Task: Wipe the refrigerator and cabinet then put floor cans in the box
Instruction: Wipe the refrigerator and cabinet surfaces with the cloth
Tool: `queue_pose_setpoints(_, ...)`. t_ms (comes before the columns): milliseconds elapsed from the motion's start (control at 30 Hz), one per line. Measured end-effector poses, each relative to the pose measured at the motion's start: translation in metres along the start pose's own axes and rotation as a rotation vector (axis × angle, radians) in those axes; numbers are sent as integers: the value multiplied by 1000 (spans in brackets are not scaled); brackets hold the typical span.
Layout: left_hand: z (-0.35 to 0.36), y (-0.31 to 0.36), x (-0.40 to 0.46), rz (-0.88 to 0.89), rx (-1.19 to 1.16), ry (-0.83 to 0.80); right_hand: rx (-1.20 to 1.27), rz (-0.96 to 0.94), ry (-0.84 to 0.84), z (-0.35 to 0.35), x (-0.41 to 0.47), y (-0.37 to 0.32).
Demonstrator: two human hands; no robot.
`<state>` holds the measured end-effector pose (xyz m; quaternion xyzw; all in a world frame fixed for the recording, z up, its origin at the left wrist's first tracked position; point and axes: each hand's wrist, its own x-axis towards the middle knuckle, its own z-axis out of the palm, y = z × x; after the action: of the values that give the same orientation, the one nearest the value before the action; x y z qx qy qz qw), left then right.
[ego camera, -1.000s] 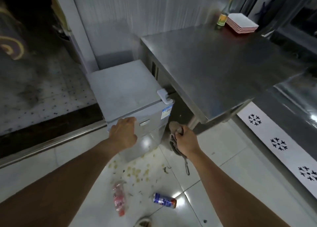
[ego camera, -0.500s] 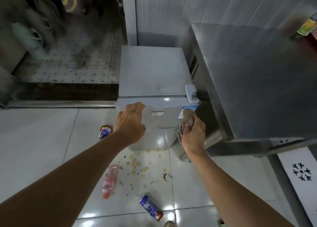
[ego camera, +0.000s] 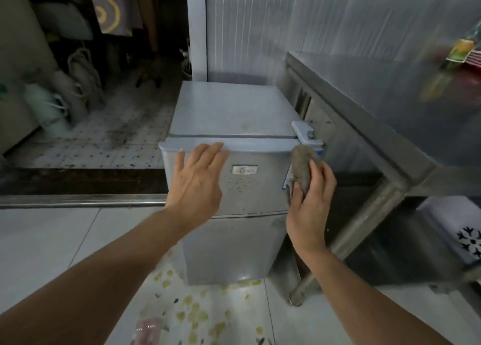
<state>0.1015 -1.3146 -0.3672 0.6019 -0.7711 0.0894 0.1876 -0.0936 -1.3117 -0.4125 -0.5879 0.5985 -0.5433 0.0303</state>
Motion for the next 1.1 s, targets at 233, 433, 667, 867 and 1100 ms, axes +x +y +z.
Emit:
queue_pose_setpoints(233,55,-10,-6,32,72,282,-52,-329,101,25,22,72)
queue_pose_setpoints(433,80,-5,3,9,97,476,-246,-625,196,41,56,107)
queue_pose_setpoints(667,99,0,12,-35,77,626,-223,-664,309,78,47,151)
queue_pose_setpoints(867,104,8,15,-80,50,659,-420,-653,51,111,-38,235)
queue_pose_setpoints(1100,98,6,15,-77,83,633,-256,-746,203,86,34,140)
